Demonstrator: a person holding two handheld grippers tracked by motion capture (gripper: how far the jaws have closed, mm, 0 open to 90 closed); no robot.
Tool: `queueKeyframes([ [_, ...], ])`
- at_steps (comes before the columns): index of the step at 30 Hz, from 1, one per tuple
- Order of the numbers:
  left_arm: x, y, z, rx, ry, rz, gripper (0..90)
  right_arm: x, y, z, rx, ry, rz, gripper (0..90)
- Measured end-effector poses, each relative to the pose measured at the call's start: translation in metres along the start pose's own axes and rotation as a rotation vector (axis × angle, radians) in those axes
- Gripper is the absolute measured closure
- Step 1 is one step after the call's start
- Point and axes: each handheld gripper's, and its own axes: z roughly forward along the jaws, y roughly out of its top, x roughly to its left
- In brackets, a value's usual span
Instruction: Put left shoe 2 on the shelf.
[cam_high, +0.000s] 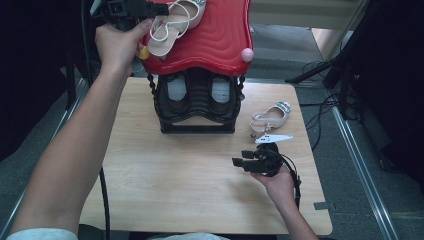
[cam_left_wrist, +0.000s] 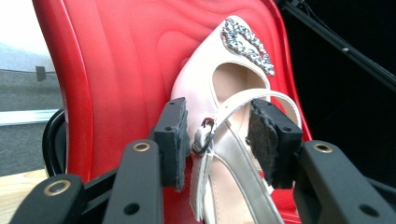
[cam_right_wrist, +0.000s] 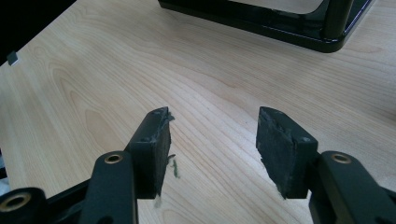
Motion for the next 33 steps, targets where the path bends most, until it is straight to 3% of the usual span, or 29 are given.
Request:
queueKeyframes([
  [3,-0.002,0.002,-0.006,-0.005,-0.018,0.008,54.1,0.0,0.0,0.0,0.004,-0.001,0.002,46.6],
  [5,-0.006,0.004,-0.009,0.008,-0.009,0.028,53.9,-0.001,0.0,0.0,0.004,0.0,0.0,46.6],
  [9,-0.003,0.008,-0.02,-0.004,-0.005,0.032,53.5,-0.001,0.0,0.001,0.008,-0.002,0.0,46.5],
  [13,0.006,0.01,-0.027,0.022,0.017,0.032,51.9,-0.001,0.0,0.001,0.005,-0.002,-0.002,46.5],
  [23,0.035,0.003,-0.048,0.031,0.078,0.047,50.7,-0.003,0.001,0.0,-0.009,-0.018,0.027,47.9],
  [30,0.056,-0.011,-0.052,0.055,0.111,0.045,50.7,-0.005,0.001,-0.001,-0.005,-0.027,0.015,48.7],
  [33,0.065,-0.02,-0.051,0.062,0.107,0.04,50.6,-0.005,0.001,-0.001,-0.005,-0.026,0.016,48.7],
])
